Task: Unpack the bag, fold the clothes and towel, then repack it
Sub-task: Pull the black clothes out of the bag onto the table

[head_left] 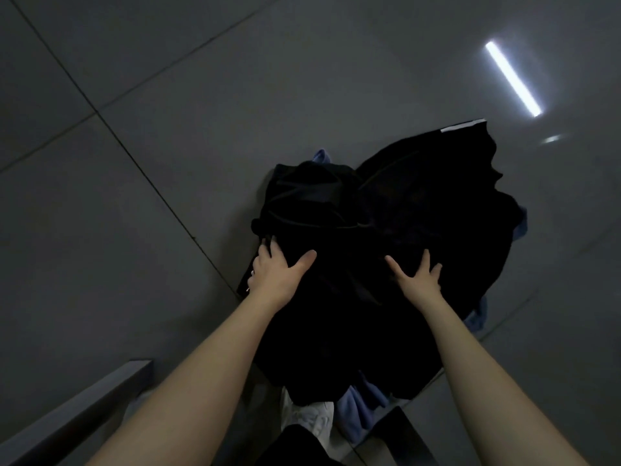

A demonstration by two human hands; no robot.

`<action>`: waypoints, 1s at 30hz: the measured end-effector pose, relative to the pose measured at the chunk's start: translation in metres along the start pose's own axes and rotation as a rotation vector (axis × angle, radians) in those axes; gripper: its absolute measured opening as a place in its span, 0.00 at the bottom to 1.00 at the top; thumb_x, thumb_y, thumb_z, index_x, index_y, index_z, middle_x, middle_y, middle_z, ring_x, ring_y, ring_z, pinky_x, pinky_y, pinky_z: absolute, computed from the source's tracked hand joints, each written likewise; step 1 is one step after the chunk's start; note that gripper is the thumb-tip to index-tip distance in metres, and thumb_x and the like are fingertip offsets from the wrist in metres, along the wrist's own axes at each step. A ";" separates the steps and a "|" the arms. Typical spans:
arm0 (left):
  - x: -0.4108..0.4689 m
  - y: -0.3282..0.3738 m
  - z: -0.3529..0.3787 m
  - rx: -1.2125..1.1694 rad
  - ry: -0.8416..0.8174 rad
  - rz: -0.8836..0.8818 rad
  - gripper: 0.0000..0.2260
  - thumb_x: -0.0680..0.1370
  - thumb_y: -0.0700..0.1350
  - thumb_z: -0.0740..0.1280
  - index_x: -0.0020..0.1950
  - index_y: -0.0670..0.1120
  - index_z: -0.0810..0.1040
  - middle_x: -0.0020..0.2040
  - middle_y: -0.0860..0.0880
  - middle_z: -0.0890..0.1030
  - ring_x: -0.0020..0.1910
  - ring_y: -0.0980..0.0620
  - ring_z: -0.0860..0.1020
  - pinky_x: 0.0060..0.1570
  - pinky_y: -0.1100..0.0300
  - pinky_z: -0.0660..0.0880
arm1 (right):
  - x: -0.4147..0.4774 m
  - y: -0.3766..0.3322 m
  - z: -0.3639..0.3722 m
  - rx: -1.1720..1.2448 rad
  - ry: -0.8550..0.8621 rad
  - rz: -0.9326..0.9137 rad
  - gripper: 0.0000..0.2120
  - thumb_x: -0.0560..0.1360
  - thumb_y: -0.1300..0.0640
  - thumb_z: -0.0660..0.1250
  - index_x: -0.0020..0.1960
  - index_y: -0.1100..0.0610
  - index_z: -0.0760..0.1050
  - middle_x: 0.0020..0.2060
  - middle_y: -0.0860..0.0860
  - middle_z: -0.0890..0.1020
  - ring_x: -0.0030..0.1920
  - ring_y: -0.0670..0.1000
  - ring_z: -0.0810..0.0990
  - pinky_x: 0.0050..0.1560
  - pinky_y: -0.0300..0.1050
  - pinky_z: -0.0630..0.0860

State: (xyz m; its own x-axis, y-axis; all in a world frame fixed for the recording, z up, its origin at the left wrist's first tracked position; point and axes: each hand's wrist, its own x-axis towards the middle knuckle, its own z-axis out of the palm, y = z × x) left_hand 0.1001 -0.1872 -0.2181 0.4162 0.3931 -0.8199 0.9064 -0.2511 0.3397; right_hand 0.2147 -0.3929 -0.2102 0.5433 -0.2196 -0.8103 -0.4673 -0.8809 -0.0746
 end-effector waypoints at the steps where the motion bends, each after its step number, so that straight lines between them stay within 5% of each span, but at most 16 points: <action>1: 0.002 0.001 0.002 -0.018 0.005 -0.003 0.41 0.75 0.67 0.58 0.79 0.46 0.46 0.78 0.45 0.51 0.75 0.43 0.53 0.71 0.43 0.56 | 0.002 -0.001 0.005 0.038 0.001 -0.010 0.48 0.69 0.30 0.62 0.77 0.45 0.39 0.77 0.54 0.40 0.75 0.64 0.47 0.72 0.62 0.55; 8: 0.006 0.010 0.015 -0.193 -0.044 0.032 0.37 0.77 0.65 0.56 0.78 0.46 0.52 0.77 0.44 0.56 0.74 0.42 0.55 0.72 0.48 0.54 | -0.003 -0.012 0.014 0.256 -0.067 -0.110 0.41 0.72 0.32 0.57 0.78 0.47 0.46 0.77 0.52 0.51 0.75 0.61 0.53 0.73 0.57 0.54; 12: -0.003 0.028 0.022 -0.512 -0.178 -0.031 0.49 0.63 0.75 0.60 0.76 0.47 0.60 0.73 0.46 0.66 0.72 0.44 0.64 0.72 0.53 0.60 | -0.018 -0.035 0.015 0.372 -0.214 -0.105 0.38 0.75 0.37 0.59 0.78 0.49 0.47 0.76 0.54 0.59 0.73 0.57 0.61 0.65 0.43 0.61; 15: -0.006 0.030 0.023 -0.577 -0.194 -0.048 0.38 0.72 0.68 0.61 0.76 0.46 0.62 0.72 0.45 0.68 0.70 0.45 0.67 0.68 0.57 0.63 | -0.030 -0.048 0.018 0.412 -0.284 -0.156 0.38 0.74 0.41 0.63 0.78 0.50 0.51 0.73 0.53 0.64 0.70 0.54 0.66 0.56 0.39 0.63; 20: -0.028 0.034 0.015 -0.732 -0.163 -0.084 0.50 0.57 0.75 0.62 0.72 0.46 0.68 0.67 0.46 0.74 0.66 0.46 0.72 0.68 0.51 0.67 | -0.063 -0.064 0.018 0.454 -0.311 -0.181 0.30 0.78 0.47 0.61 0.77 0.52 0.56 0.69 0.53 0.69 0.65 0.52 0.71 0.49 0.37 0.67; 23: -0.037 0.032 0.014 -0.854 -0.157 -0.114 0.55 0.49 0.80 0.64 0.68 0.47 0.74 0.62 0.47 0.79 0.61 0.47 0.76 0.65 0.50 0.71 | -0.091 -0.076 0.012 0.487 -0.299 -0.191 0.28 0.79 0.49 0.60 0.76 0.53 0.57 0.63 0.44 0.68 0.66 0.52 0.69 0.44 0.35 0.68; 25: -0.053 0.038 -0.002 -0.874 -0.174 -0.101 0.51 0.54 0.79 0.65 0.67 0.48 0.75 0.61 0.48 0.79 0.61 0.47 0.77 0.65 0.50 0.71 | -0.104 -0.081 0.008 0.472 -0.295 -0.188 0.28 0.79 0.50 0.61 0.76 0.54 0.58 0.65 0.47 0.70 0.64 0.51 0.70 0.49 0.34 0.65; 28: -0.087 0.052 -0.032 -0.917 -0.162 -0.071 0.32 0.73 0.63 0.65 0.71 0.46 0.70 0.65 0.49 0.75 0.64 0.49 0.73 0.68 0.52 0.68 | -0.132 -0.087 -0.004 0.489 -0.274 -0.217 0.24 0.79 0.52 0.61 0.74 0.54 0.61 0.63 0.50 0.72 0.56 0.47 0.70 0.46 0.34 0.67; 30: -0.104 0.056 -0.043 -0.915 -0.152 -0.071 0.28 0.76 0.59 0.65 0.72 0.46 0.69 0.66 0.48 0.75 0.65 0.48 0.73 0.68 0.52 0.68 | -0.153 -0.091 -0.015 0.512 -0.274 -0.215 0.24 0.80 0.53 0.60 0.74 0.55 0.60 0.68 0.52 0.70 0.62 0.50 0.70 0.49 0.34 0.64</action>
State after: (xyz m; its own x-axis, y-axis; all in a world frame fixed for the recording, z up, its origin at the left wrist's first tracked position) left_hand 0.1105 -0.2036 -0.0944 0.4027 0.2443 -0.8821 0.6603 0.5899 0.4648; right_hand 0.1844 -0.2851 -0.0704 0.4954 0.1165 -0.8608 -0.6795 -0.5653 -0.4676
